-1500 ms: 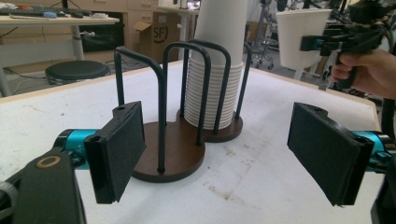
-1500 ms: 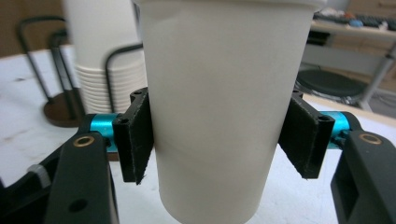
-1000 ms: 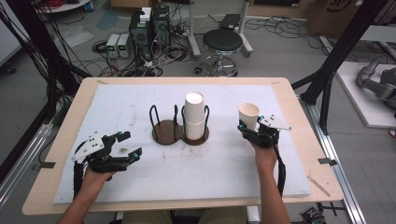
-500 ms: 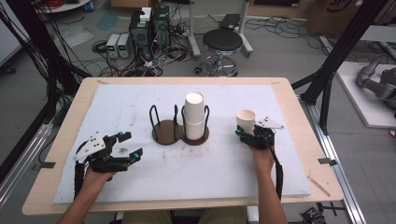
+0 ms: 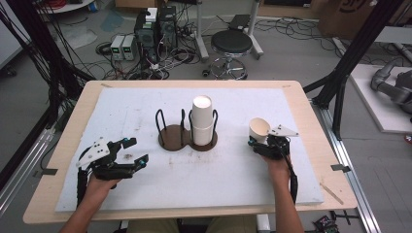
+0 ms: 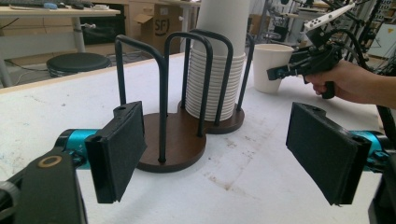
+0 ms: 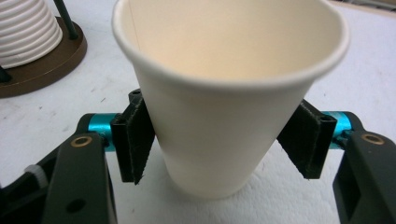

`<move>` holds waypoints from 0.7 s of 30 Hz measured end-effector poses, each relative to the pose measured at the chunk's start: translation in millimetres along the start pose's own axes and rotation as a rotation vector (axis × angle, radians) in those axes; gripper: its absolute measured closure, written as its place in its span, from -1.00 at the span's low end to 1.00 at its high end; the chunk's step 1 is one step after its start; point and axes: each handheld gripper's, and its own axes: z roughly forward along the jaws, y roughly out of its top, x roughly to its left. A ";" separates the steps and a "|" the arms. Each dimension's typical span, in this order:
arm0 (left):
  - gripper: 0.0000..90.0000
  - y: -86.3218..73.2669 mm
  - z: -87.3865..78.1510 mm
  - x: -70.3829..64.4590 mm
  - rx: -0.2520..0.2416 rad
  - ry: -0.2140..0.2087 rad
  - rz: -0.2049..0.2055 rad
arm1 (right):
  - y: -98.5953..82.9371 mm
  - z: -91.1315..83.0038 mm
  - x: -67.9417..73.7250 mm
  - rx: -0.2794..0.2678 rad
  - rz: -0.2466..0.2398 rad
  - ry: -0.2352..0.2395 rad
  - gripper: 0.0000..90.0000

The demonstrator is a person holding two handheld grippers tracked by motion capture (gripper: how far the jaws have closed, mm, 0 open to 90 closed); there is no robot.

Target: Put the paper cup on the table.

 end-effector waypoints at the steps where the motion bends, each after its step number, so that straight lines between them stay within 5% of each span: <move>1: -0.56 -0.2 0.5 -0.2 -0.001 -0.002 -0.001 | -1.9 -0.9 -1.4 0.000 0.016 0.007 -0.27; 7: -0.56 -1.0 3.9 -2.3 0.013 -0.012 0.002 | -4.6 -3.1 -3.4 0.012 0.004 0.017 -0.30; 11: -0.56 -1.6 4.6 -2.9 0.018 -0.017 -0.002 | -6.9 -1.9 -4.3 0.047 0.048 0.019 -0.54; 21: -0.56 -0.7 1.6 -1.4 0.008 -0.023 -0.013 | -11.2 -23.2 -6.0 0.035 0.091 0.078 -0.55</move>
